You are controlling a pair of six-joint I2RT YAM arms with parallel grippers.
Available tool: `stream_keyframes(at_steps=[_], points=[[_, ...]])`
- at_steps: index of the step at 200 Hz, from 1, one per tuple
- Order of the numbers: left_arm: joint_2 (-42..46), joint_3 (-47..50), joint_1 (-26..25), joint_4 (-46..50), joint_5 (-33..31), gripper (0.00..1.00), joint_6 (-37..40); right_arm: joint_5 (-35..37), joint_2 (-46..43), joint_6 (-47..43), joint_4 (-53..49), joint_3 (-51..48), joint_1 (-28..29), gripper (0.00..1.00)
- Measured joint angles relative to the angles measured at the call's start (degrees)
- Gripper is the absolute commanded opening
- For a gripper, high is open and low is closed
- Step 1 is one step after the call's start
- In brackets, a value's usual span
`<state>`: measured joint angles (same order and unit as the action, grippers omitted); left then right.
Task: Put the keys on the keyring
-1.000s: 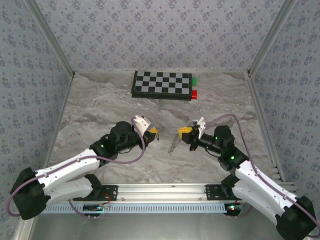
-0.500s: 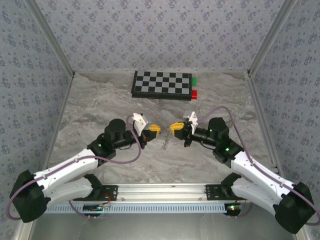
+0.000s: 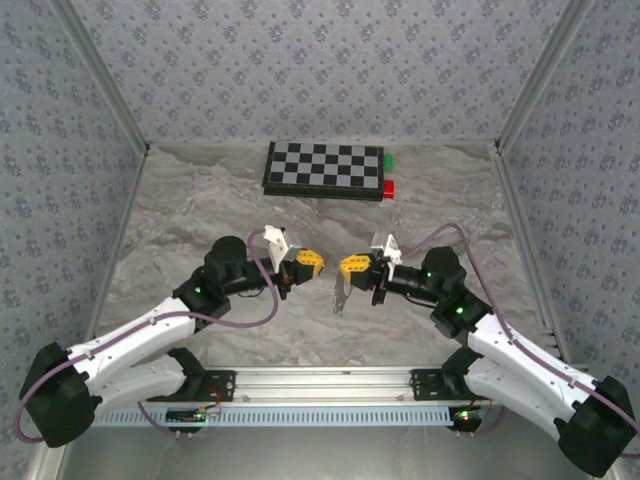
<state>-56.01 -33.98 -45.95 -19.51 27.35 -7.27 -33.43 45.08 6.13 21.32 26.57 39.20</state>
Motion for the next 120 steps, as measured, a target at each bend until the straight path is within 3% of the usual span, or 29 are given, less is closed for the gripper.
stream_keyframes(at_steps=[120], points=[[-1.1,-2.0,-0.2,1.5,2.1,0.00,-2.0,2.6,0.8,-0.2,0.2,-0.5,2.9,0.00]])
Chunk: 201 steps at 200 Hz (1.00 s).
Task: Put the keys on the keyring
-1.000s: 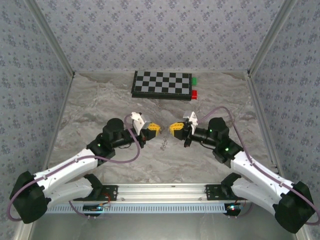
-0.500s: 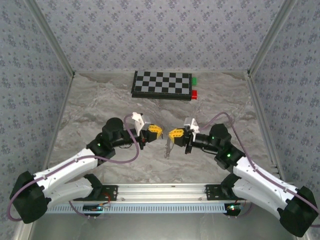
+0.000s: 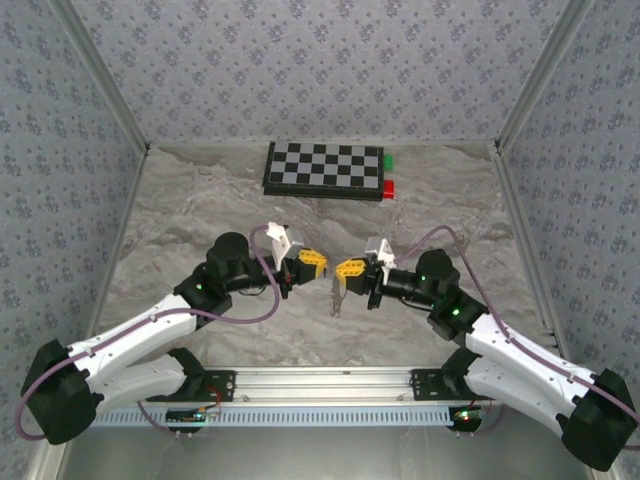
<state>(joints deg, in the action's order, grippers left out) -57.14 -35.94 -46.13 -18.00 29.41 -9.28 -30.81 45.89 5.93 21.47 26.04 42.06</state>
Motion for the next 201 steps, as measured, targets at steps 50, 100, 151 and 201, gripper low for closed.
stream_keyframes(at_steps=[50,100,151,201], points=[[-0.4,0.0,-0.2,0.0,0.7,0.00,0.0,0.6,-0.1,0.0,0.0,-0.1,0.1,0.00],[-0.8,0.0,-0.5,0.2,1.3,0.00,0.3,1.1,-0.2,0.0,0.1,-0.3,0.1,0.00],[0.7,1.3,-0.5,-1.5,0.7,0.00,2.5,1.6,-1.2,0.0,0.2,-0.7,0.1,0.00],[2.0,2.2,-0.8,-1.7,0.6,0.00,4.4,1.4,-1.4,0.0,0.6,-0.7,0.1,0.00]])
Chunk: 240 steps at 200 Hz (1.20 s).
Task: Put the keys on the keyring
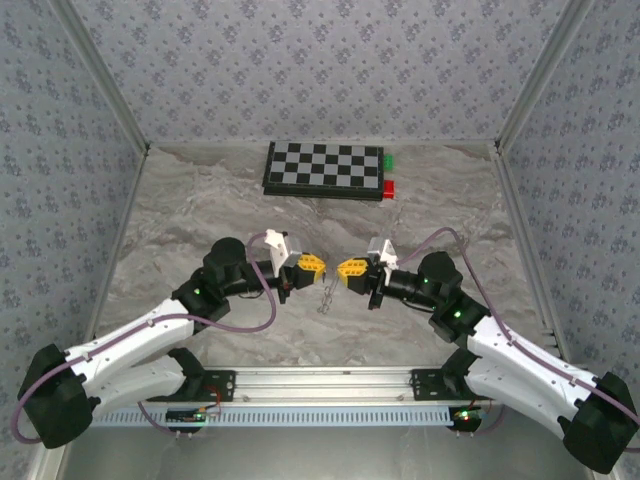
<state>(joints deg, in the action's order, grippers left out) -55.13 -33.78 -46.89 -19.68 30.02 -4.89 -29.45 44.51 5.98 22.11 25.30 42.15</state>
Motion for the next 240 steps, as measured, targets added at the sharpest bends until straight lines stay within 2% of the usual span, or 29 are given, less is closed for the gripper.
stream_keyframes(at_steps=[240], points=[[-1.5,0.0,-0.2,0.2,2.3,0.00,0.6,-1.4,0.9,0.2,0.2,0.0,0.0,0.00]])
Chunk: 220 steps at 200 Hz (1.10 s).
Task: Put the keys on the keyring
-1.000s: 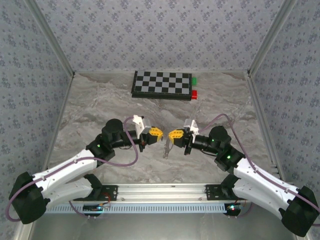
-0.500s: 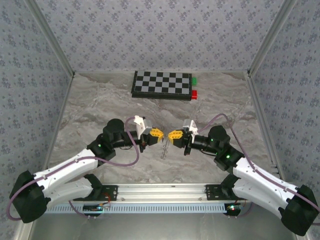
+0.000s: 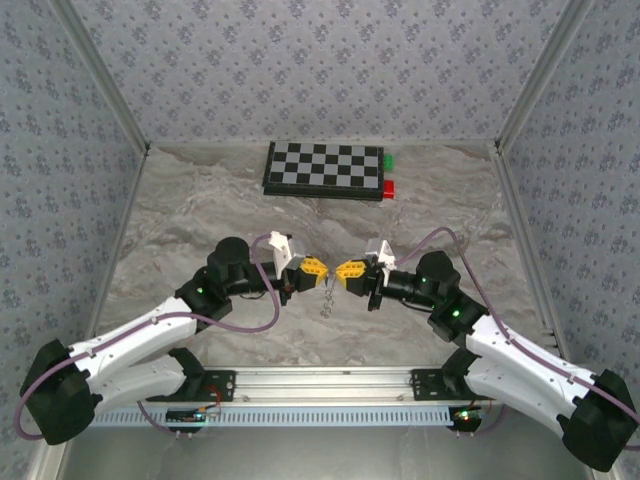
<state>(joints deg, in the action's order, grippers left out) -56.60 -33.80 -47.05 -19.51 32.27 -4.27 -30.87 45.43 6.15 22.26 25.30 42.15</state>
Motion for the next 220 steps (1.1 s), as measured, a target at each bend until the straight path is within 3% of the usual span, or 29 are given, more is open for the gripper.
stream_keyframes(at_steps=[220], points=[[0.0,0.0,-0.3,0.0,-0.4,0.00,0.3,0.0,0.7,0.0,0.3,0.0,-0.2,0.00]])
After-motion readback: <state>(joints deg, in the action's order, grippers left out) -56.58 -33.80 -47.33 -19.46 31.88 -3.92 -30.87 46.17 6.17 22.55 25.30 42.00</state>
